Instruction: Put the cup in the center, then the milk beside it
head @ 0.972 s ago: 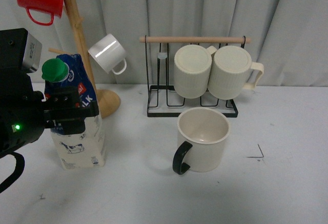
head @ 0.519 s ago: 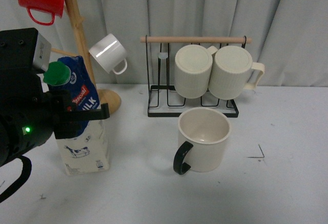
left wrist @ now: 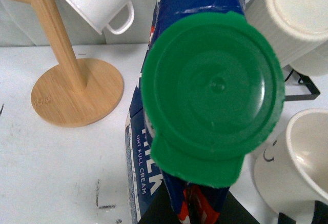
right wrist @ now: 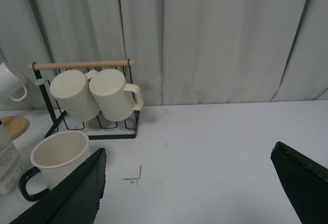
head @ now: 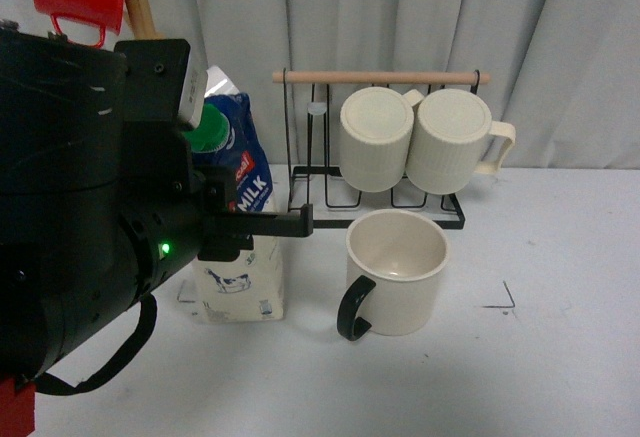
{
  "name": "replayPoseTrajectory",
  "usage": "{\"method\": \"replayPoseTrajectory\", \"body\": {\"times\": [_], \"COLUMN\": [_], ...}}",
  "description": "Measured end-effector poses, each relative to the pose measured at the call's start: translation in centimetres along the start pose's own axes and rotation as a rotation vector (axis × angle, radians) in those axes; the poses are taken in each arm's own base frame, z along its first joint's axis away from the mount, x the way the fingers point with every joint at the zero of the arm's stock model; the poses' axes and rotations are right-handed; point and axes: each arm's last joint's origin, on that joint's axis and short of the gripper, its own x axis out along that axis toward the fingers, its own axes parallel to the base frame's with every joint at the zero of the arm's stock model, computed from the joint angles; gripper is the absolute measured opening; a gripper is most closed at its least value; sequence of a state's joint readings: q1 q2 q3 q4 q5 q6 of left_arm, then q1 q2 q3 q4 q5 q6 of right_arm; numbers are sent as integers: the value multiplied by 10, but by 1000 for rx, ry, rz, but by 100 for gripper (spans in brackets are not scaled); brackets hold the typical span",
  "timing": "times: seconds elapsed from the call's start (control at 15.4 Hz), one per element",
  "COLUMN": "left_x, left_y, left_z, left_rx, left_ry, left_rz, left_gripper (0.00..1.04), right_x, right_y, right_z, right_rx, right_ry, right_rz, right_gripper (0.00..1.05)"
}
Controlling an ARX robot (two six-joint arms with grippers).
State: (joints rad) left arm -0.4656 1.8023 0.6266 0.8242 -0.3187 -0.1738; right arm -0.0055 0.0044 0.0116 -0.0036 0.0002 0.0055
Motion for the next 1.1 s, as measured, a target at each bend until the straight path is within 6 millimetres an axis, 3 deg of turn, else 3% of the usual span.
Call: {"method": "replayPoseTrajectory", "body": {"times": [0.19, 0.45, 0.65, 0.71, 0.84, 1.1], "left_x": [3, -12, -74, -82, -96, -131], "left_y": [-6, -10, 9, 11, 42, 79], "left_z": [-8, 5, 15, 19, 2, -3], "left_rx": [27, 19, 29, 21, 28, 25], "left_ry": [10, -20, -121, -260, -289, -313], "left_rz": [-1, -97, -253, -180, 92, 120], "left_gripper": [4, 49, 85, 85, 62, 11], "right_x": [0, 0, 0, 0, 0, 0], "right_y": [0, 0, 0, 0, 0, 0], "right_z": [0, 0, 0, 0, 0, 0], "right_rx": [0, 0, 0, 0, 0, 0], "right_ry": [0, 0, 0, -1, 0, 0], "right_rz": [0, 0, 0, 0, 0, 0], "right_gripper": [98, 98, 98, 98, 98, 98]}}
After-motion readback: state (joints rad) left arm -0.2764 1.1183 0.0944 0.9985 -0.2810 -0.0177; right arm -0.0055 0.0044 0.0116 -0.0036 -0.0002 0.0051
